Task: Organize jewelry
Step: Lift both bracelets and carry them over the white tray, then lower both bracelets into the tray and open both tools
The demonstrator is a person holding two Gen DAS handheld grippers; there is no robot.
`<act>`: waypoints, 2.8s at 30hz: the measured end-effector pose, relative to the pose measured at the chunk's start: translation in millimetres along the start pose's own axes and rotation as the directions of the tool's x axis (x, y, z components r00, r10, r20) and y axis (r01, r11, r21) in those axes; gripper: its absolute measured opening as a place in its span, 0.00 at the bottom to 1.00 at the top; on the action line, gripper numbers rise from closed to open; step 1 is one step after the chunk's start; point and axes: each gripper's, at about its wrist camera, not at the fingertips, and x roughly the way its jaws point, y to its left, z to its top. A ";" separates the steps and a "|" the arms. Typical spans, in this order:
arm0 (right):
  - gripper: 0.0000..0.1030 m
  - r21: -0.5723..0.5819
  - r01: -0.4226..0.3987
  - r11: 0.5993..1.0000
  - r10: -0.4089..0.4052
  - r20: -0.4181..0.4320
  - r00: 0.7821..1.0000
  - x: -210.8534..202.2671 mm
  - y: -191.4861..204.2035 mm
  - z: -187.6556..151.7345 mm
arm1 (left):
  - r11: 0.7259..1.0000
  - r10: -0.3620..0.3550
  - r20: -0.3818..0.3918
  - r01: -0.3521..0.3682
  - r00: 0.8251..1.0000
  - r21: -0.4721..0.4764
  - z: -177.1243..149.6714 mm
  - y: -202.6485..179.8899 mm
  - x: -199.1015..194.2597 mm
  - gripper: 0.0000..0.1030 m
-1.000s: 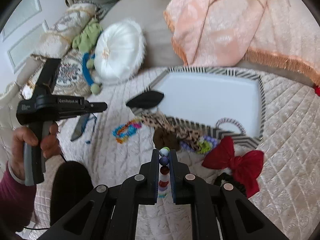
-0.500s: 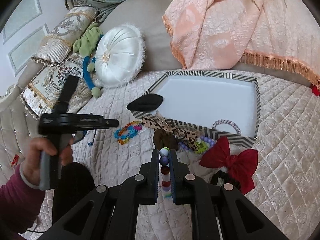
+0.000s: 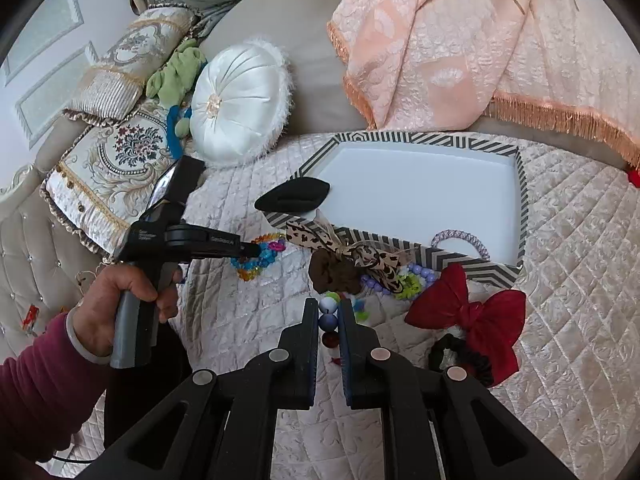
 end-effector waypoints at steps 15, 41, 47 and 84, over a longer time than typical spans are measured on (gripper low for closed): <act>0.08 -0.033 0.013 0.999 -0.010 0.066 0.998 -24.0 7.3 23.7 | 0.990 -0.118 0.162 0.102 0.980 0.102 13.0 -41.3 -102.0 0.08; 0.09 0.064 0.107 0.992 -0.110 0.049 0.993 4.4 -74.3 87.3 | 0.974 -0.086 0.120 0.058 0.989 0.218 62.5 -133.3 -55.7 0.08; 0.09 0.092 0.150 0.984 -0.151 0.005 0.988 25.4 -104.3 93.4 | 0.969 -0.099 0.071 0.080 0.993 0.234 72.5 -157.6 -22.6 0.08; 0.32 0.138 0.118 0.983 -0.104 -0.106 0.989 68.2 -104.3 88.6 | 0.974 0.033 0.096 -0.054 0.995 0.219 47.6 -126.4 -1.7 0.39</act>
